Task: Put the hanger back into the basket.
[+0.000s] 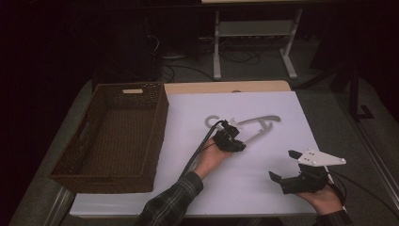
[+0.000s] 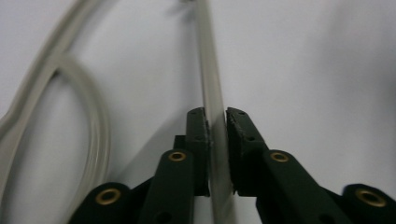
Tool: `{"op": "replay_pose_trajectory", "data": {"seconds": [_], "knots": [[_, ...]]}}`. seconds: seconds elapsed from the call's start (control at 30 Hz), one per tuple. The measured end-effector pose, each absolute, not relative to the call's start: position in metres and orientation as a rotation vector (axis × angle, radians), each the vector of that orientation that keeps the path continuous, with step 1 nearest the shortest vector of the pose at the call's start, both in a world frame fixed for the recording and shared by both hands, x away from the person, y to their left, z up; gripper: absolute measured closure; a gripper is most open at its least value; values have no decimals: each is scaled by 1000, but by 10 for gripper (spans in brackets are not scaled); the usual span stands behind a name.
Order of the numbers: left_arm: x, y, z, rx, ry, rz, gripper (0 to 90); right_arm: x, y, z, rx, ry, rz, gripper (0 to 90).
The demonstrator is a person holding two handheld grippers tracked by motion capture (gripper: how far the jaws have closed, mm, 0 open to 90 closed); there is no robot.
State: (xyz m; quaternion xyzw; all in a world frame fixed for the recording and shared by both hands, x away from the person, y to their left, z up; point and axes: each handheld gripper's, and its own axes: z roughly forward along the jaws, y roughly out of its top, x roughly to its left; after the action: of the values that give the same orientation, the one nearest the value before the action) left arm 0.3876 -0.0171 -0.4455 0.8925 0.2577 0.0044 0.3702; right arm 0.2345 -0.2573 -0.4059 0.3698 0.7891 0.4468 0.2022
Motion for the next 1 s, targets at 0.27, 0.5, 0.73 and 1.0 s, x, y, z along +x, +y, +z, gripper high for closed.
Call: {"op": "replay_pose_trajectory", "data": {"seconds": [0.27,0.5,0.73,1.0], "knots": [[373,-25,-442,2310,519,-56,813,234,-257,-406,1035,2204,1246,0],[348,-33,-444,2343,395,-122,812,234,-258,-406,1032,2204,1245,0],[345,-26,-440,2297,400,-153,751,234,-256,-406,1030,2207,1244,0],[350,7,-416,2247,441,-102,644,234,-256,-406,1032,2208,1242,0]]}}
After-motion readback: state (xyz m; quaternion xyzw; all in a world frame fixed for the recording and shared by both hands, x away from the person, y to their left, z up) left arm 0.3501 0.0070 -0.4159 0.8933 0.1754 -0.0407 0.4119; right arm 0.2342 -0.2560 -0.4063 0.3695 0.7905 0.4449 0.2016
